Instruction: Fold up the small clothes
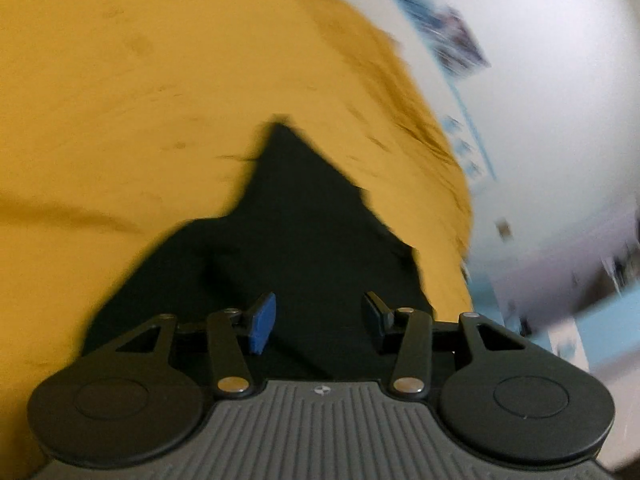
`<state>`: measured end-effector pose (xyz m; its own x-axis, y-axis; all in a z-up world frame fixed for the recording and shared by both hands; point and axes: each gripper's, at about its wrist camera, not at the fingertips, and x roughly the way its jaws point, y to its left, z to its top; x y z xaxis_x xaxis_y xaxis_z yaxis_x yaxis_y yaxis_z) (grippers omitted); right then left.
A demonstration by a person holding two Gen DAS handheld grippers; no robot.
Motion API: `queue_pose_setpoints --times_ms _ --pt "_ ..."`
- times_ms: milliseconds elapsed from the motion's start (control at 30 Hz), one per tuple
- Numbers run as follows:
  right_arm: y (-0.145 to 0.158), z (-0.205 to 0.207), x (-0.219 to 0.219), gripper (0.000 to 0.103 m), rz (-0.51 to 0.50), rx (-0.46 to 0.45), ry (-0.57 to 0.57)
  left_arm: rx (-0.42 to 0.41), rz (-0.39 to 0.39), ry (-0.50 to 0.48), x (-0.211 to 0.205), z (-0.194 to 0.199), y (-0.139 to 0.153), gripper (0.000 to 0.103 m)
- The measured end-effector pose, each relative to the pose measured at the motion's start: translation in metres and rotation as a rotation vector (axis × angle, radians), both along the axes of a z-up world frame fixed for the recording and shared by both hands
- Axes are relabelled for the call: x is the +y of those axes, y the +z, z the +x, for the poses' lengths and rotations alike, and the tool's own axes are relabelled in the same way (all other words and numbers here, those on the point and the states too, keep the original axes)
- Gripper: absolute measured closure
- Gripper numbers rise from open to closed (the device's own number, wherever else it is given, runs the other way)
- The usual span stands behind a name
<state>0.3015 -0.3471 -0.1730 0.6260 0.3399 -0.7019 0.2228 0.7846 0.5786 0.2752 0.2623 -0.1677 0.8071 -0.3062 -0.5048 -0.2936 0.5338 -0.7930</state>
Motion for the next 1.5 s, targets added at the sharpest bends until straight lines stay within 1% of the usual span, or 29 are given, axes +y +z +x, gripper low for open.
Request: queue_pose_setpoints --times_ms 33,67,133,200,233,300,333,400,467,533,567,633,667,700,800,867,900,967,1000,1033,1067,1133,1200,1267,1300,1367,1433,1467,1500 --pt "-0.009 0.007 0.002 0.021 0.018 0.043 -0.019 0.010 -0.023 0.018 0.000 0.012 -0.005 0.050" --pt "-0.013 0.010 0.004 0.021 0.015 0.057 -0.041 0.018 -0.053 0.026 0.005 0.013 -0.014 0.050" --pt "-0.014 0.015 0.012 0.020 -0.007 0.025 -0.062 0.036 -0.096 0.036 0.011 0.022 -0.027 0.050" --pt "-0.014 0.020 0.019 0.020 -0.022 0.006 -0.076 0.068 -0.103 0.054 0.012 0.033 -0.032 0.050" --pt "-0.015 0.023 0.020 0.020 -0.011 -0.001 -0.089 0.075 -0.101 0.069 0.012 0.041 -0.037 0.050" --pt "-0.019 0.031 0.019 0.020 0.015 -0.009 -0.119 0.063 -0.099 0.100 0.011 0.050 -0.040 0.050" --pt "-0.021 0.034 0.018 0.021 0.029 -0.015 -0.135 0.063 -0.095 0.118 0.008 0.048 -0.037 0.050" --pt "-0.021 0.040 0.017 0.033 0.038 -0.016 -0.144 0.067 -0.108 0.147 0.008 0.046 -0.038 0.050" --pt "-0.022 0.044 0.017 0.052 0.023 -0.013 -0.140 0.090 -0.115 0.151 0.007 0.037 -0.033 0.050" --pt "-0.023 0.045 0.015 0.062 0.014 -0.005 -0.136 0.104 -0.112 0.154 0.003 0.027 -0.026 0.049" --pt "-0.023 0.044 0.015 0.069 0.016 -0.004 -0.137 0.101 -0.107 0.155 0.001 0.020 -0.023 0.047" --pt "-0.022 0.041 0.013 0.079 0.017 -0.014 -0.135 0.106 -0.088 0.171 0.002 0.012 -0.020 0.047" --pt "-0.022 0.040 0.013 0.090 0.010 -0.018 -0.131 0.110 -0.074 0.185 0.003 0.008 -0.019 0.047" --pt "-0.020 0.039 0.012 0.095 0.001 -0.021 -0.130 0.106 -0.061 0.192 0.003 0.008 -0.018 0.047" --pt "-0.019 0.035 0.009 0.096 0.002 -0.037 -0.129 0.118 -0.021 0.205 0.005 0.016 -0.019 0.047" --pt "-0.018 0.032 0.009 0.096 -0.003 -0.039 -0.127 0.107 -0.001 0.213 0.006 0.025 -0.019 0.047" --pt "-0.018 0.031 0.010 0.096 -0.009 -0.040 -0.121 0.106 0.001 0.212 0.007 0.032 -0.020 0.047" --pt "-0.016 0.030 0.011 0.096 -0.023 -0.045 -0.110 0.087 -0.037 0.201 0.008 0.037 -0.023 0.046" --pt "-0.015 0.030 0.012 0.096 -0.030 -0.048 -0.105 0.075 -0.051 0.200 0.008 0.039 -0.023 0.053" --pt "-0.014 0.030 0.012 0.096 -0.033 -0.051 -0.102 0.056 -0.060 0.208 0.009 0.037 -0.022 0.063" --pt "-0.013 0.030 0.013 0.098 -0.033 -0.055 -0.097 0.032 -0.071 0.223 0.011 0.034 -0.021 0.090" --pt "-0.007 0.029 0.014 0.099 -0.029 -0.074 -0.085 -0.036 -0.085 0.263 0.017 0.021 -0.017 0.091" --pt "0.002 0.027 0.016 0.099 -0.014 -0.106 -0.081 -0.066 -0.061 0.296 0.018 0.010 -0.015 0.091" --pt "0.011 0.020 0.019 0.099 -0.005 -0.142 -0.084 -0.034 -0.064 0.315 0.020 0.006 -0.024 0.092" --pt "0.012 0.017 0.021 0.099 -0.029 -0.140 -0.090 -0.011 -0.074 0.322 0.021 0.005 -0.031 0.092" --pt "0.003 0.015 0.023 0.100 -0.078 -0.103 -0.088 0.033 -0.080 0.327 0.023 0.007 -0.044 0.091" --pt "-0.018 0.016 0.020 0.100 -0.100 -0.020 -0.090 0.041 -0.064 0.320 0.022 0.009 -0.046 0.091" --pt "-0.029 0.015 0.016 0.101 -0.071 0.014 -0.099 0.045 -0.053 0.312 0.021 0.009 -0.042 0.089" --pt "-0.036 0.012 0.010 0.101 -0.028 0.019 -0.114 0.052 -0.054 0.299 0.022 0.009 -0.039 0.086"
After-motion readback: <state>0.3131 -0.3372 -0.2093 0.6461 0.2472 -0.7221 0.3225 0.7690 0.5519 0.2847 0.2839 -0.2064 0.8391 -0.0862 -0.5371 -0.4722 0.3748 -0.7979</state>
